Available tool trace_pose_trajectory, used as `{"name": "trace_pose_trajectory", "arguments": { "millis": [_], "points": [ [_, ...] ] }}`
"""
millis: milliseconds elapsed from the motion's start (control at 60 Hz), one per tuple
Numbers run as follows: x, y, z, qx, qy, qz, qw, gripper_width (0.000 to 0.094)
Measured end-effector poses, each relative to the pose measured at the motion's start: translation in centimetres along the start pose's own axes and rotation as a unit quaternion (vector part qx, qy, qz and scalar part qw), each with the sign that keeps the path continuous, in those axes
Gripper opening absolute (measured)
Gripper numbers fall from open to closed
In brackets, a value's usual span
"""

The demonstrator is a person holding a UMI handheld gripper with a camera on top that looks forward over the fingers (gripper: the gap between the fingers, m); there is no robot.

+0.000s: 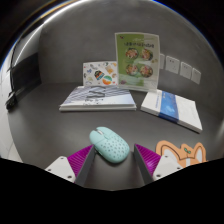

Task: Arrange mouse

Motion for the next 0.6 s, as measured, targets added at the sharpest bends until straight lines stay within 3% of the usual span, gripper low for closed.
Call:
{"name": "trace_pose_trajectory", "arguments": {
  "millis": [200, 317, 333, 517, 600],
  "points": [
    [2.7, 3.8, -1.3, -0.003, 0.02, -0.009, 1.0, 0.0814],
    [3.3, 4.6, -1.6, -0.015, 0.029, -0.015, 0.999, 0.0611],
    [3.3, 4.6, -1.7, -0.021, 0.034, -0.018, 0.999, 0.0535],
    [3.3, 3.6, -1.2, -0.016, 0.052, -0.009, 0.998, 0.0394],
    [5.5, -0.1, -1.1, 0.004, 0.047, -0.066, 0.997, 0.0382]
  ]
}}
Point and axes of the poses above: the point between the fingertips, and its own axes, seen from behind it with the camera up: z to the left, x up, y forward, the way the camera looks, the point moved 9 cm from there along -y, backward, against the way the camera looks, and after that the axes turned 8 degrees about x, right-handed, at the moved point
